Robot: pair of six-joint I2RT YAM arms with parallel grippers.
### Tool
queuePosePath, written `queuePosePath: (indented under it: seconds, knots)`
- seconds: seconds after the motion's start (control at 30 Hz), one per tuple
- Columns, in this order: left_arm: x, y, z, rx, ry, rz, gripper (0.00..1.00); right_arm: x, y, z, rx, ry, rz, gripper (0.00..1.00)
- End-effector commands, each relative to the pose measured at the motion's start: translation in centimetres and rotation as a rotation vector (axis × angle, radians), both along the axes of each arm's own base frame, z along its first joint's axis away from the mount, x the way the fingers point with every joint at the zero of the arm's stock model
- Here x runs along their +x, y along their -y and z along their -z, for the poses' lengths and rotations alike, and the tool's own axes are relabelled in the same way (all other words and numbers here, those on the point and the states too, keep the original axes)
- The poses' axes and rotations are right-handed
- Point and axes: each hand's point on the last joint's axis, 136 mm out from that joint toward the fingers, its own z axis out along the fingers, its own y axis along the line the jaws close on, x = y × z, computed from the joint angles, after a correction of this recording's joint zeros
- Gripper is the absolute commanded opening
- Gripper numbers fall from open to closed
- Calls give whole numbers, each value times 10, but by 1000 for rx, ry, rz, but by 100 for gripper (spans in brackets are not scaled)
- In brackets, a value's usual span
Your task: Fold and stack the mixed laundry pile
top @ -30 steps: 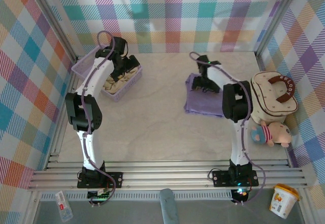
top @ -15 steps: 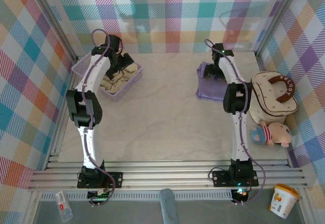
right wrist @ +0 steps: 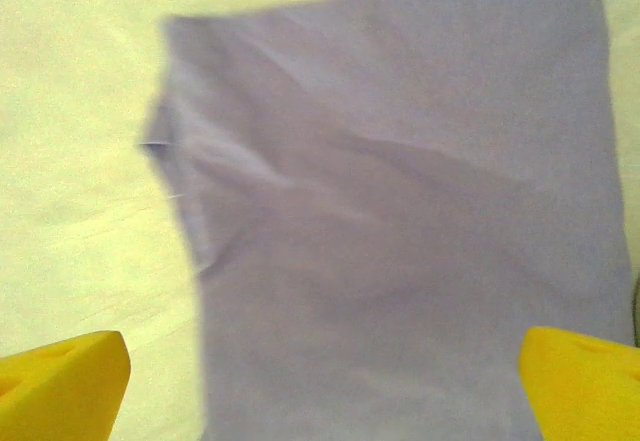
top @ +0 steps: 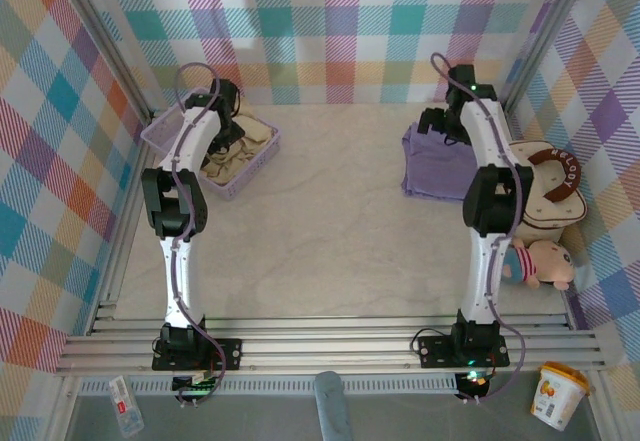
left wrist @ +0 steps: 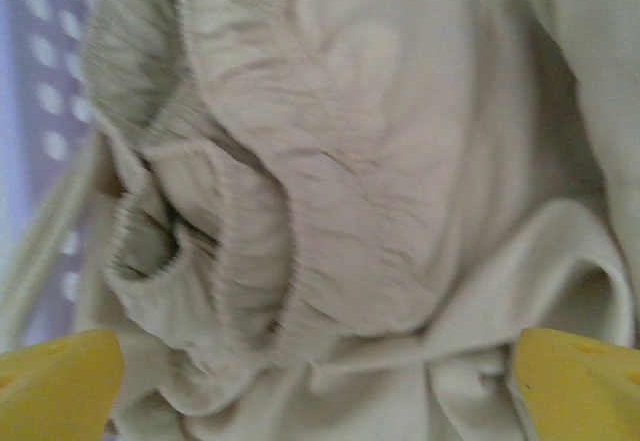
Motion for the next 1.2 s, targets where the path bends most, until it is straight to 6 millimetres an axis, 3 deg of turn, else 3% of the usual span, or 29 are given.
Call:
queuePosePath:
  seconds: [0.0,0.07,0.1,0.17,0.2,0.27,0.33,0.43,0.6,0.7,0.87,0.97,1.03,1.1,1.13,1.17]
  knots:
    - [-11,-27,8,97,-46,-88,100,-12,-27,-35,115,77,-26,100]
    - [-10,-28,29,60,-84,-89,97,-24,-34,-38,133,69,-28,99]
    - [-8,-27,37,31,-94,-84,89,-28,-38,-39,141,65,-30,99]
    - [-2,-29,48,-16,-91,-87,48,-39,-43,-42,169,61,-20,99]
    - [2,-30,47,-25,-75,-84,36,-42,-47,-44,193,66,-19,100]
    - [15,-31,31,-55,-7,-62,0,-50,-56,-49,267,82,-12,99]
    - [28,-30,1,-58,74,-27,0,-57,-68,-57,350,101,-31,99]
    - [47,-20,-65,-93,239,53,0,-65,-80,-64,433,124,-50,99]
    - [58,23,-192,-272,576,240,0,-79,-77,-53,435,118,-11,99]
    - [45,58,-265,-382,744,365,0,-89,-77,-50,437,116,-16,100]
    - [0,131,-351,-477,913,586,0,-104,-77,-53,428,126,-41,100]
    - [-34,178,-385,-541,970,718,0,-112,-77,-53,426,124,-51,99]
    - [-56,213,-395,-588,975,814,0,-116,-77,-53,426,123,-50,100]
    - [-76,250,-388,-619,927,906,0,-120,-77,-52,429,119,-50,100]
    - [-81,263,-377,-614,883,935,0,-122,-77,-51,431,116,-49,99]
    - [-84,275,-356,-586,816,951,6,-123,-76,-50,430,112,-46,100]
